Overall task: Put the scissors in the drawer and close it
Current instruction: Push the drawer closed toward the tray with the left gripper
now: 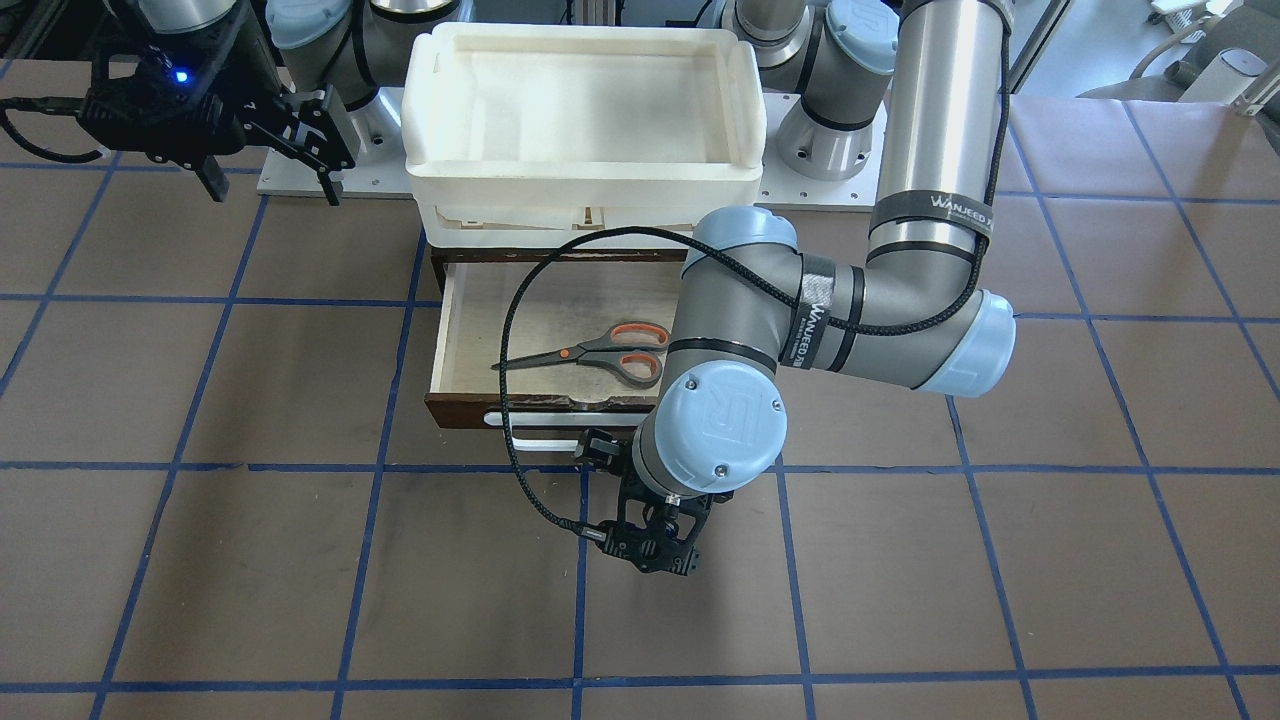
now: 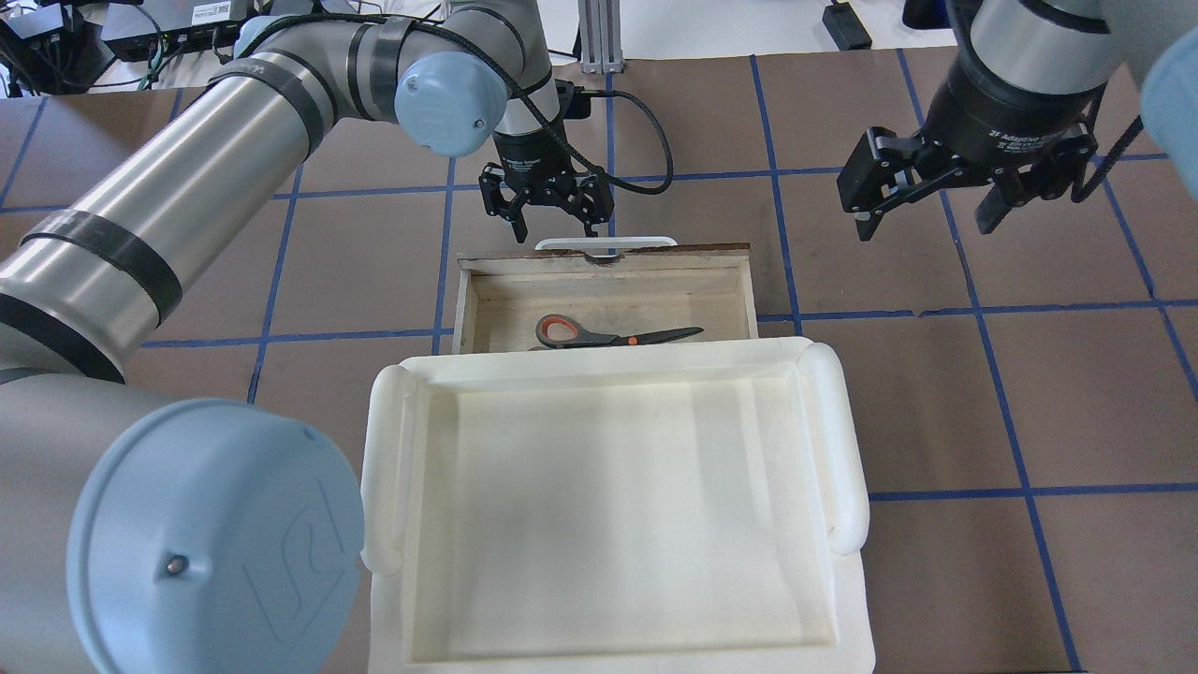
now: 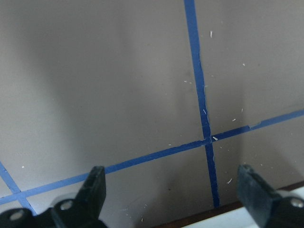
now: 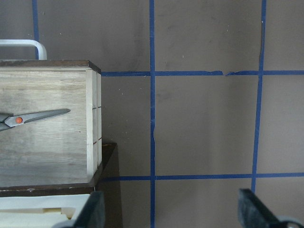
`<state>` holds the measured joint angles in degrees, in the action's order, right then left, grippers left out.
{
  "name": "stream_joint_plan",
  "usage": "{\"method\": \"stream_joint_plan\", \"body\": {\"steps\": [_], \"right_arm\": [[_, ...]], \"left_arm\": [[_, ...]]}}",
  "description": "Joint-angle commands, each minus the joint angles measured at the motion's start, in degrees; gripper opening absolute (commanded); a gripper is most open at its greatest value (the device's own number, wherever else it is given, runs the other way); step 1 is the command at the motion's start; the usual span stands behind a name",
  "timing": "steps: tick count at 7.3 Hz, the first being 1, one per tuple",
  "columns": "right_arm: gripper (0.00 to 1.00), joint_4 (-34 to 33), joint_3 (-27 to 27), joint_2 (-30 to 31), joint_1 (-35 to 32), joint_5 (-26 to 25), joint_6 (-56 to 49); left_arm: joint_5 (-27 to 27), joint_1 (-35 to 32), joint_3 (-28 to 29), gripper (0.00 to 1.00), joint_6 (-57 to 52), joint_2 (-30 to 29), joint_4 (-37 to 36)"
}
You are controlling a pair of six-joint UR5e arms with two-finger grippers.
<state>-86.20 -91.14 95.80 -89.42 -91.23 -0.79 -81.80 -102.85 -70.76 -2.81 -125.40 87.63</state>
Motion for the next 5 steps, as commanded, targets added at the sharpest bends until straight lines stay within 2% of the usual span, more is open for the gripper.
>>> {"method": "stream_joint_plan", "body": {"steps": [1, 5], "right_arm": [[1.0, 0.1, 0.0, 0.0, 0.0, 0.0, 0.0], [1.0, 0.1, 0.0, 0.0, 0.0, 0.0, 0.0]], "left_arm": [[-0.4, -0.1, -0.7, 1.0, -1.8, 1.3, 2.5], [-1.9, 0.1, -3.9, 1.0, -5.9, 4.0, 3.6]]}}
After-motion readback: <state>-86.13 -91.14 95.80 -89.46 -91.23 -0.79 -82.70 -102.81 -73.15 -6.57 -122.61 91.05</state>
